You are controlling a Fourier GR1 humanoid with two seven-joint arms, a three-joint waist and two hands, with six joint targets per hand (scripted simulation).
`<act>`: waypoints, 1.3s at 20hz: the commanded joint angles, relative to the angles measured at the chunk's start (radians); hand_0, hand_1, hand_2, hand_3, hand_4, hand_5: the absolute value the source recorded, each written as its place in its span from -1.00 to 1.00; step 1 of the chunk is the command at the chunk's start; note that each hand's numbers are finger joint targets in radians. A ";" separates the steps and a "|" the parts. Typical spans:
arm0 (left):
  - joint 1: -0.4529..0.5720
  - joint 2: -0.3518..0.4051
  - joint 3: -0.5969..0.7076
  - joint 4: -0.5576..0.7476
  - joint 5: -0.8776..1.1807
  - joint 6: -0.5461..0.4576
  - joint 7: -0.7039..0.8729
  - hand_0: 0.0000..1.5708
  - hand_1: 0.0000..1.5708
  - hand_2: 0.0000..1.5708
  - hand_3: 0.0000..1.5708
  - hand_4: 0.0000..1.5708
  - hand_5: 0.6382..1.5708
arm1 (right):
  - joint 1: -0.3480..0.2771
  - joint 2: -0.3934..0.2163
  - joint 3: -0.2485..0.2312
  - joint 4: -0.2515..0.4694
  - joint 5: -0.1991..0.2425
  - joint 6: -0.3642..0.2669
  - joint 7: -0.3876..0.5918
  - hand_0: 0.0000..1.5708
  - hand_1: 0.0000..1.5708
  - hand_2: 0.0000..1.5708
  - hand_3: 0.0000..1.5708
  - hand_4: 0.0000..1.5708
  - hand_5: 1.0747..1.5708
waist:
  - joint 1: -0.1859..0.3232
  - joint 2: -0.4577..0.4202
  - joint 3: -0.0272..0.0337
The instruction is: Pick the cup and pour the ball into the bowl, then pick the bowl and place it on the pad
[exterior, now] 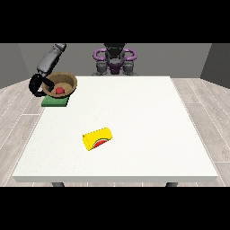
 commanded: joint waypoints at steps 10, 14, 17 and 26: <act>-0.018 0.045 0.032 -0.130 0.091 0.010 0.104 -1.00 -1.00 -1.00 -1.00 -1.00 0.92 | -0.026 -0.196 -0.060 0.181 0.020 0.104 -0.165 1.00 1.00 1.00 -0.14 0.59 0.97 | 0.024 0.080 -0.0005; 0.024 0.001 -0.005 -0.089 0.059 0.007 0.074 -1.00 -1.00 -1.00 -1.00 -1.00 0.92 | -0.076 -0.191 -0.050 0.159 0.002 0.136 -0.042 1.00 1.00 1.00 0.12 0.58 0.99 | 0.023 -0.017 -0.0020; 0.053 -0.052 -0.028 -0.089 0.039 0.034 0.040 -1.00 -1.00 -1.00 -1.00 -1.00 0.92 | -0.061 -0.126 -0.008 0.148 0.037 0.088 -0.023 1.00 1.00 1.00 0.53 0.58 1.00 | 0.024 -0.044 -0.0019; 0.028 0.009 0.000 -0.123 0.084 0.024 0.084 -1.00 -1.00 -1.00 -1.00 -1.00 0.90 | -0.024 -0.070 -0.046 0.224 0.013 0.072 -0.113 1.00 1.00 1.00 0.44 0.42 0.99 | 0.029 0.007 -0.0003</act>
